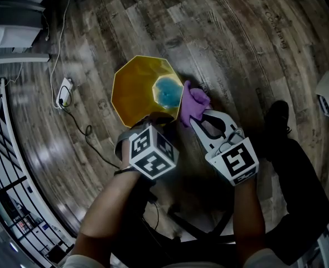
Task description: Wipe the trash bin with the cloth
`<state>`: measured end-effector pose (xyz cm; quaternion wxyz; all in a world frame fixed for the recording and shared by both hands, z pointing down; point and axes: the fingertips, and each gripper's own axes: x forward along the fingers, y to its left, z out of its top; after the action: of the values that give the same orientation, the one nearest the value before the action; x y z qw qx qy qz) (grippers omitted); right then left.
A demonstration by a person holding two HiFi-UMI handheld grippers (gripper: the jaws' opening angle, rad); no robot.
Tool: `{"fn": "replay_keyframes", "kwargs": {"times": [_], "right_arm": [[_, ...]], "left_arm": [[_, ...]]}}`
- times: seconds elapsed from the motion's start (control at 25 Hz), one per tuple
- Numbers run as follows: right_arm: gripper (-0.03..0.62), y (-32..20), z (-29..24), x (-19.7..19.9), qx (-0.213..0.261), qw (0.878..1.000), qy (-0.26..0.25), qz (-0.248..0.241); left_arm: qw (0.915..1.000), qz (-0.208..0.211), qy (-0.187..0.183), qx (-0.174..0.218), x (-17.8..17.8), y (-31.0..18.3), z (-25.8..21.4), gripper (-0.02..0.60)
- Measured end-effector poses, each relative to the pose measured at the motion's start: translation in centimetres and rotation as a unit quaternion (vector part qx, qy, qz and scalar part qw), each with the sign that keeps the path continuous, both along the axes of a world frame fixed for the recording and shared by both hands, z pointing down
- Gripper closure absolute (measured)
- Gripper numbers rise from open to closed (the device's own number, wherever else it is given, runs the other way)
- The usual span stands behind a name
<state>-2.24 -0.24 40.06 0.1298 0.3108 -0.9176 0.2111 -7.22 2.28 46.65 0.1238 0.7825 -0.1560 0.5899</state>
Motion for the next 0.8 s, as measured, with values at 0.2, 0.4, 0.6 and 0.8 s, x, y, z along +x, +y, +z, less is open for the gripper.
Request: {"fn": "replay_keyframes", "kwargs": {"times": [0.2,0.4,0.6,0.8], "right_arm": [[0.542,-0.4,1.7,-1.8,-0.007,0.998,0.019,-0.054],[0.542,-0.7,3.5,-2.2,-0.019,0.998,0.026,-0.056],[0.542,-0.7,6.3,-2.4,-0.039,0.996,0.047,-0.07],[0.542,-1.3,9.4,-2.1,-0.07,0.994,0.054,-0.058]], "left_arm": [[0.9998,0.014,0.015,-0.002,0.7,0.3,-0.2,0.568],[0.9995,0.025,0.021,0.003,0.9,0.3,-0.2,0.568],[0.9993,0.028,0.023,0.004,1.2,0.2,-0.2,0.568],[0.9992,0.024,0.031,0.003,1.5,0.1,-0.3,0.568]]}}
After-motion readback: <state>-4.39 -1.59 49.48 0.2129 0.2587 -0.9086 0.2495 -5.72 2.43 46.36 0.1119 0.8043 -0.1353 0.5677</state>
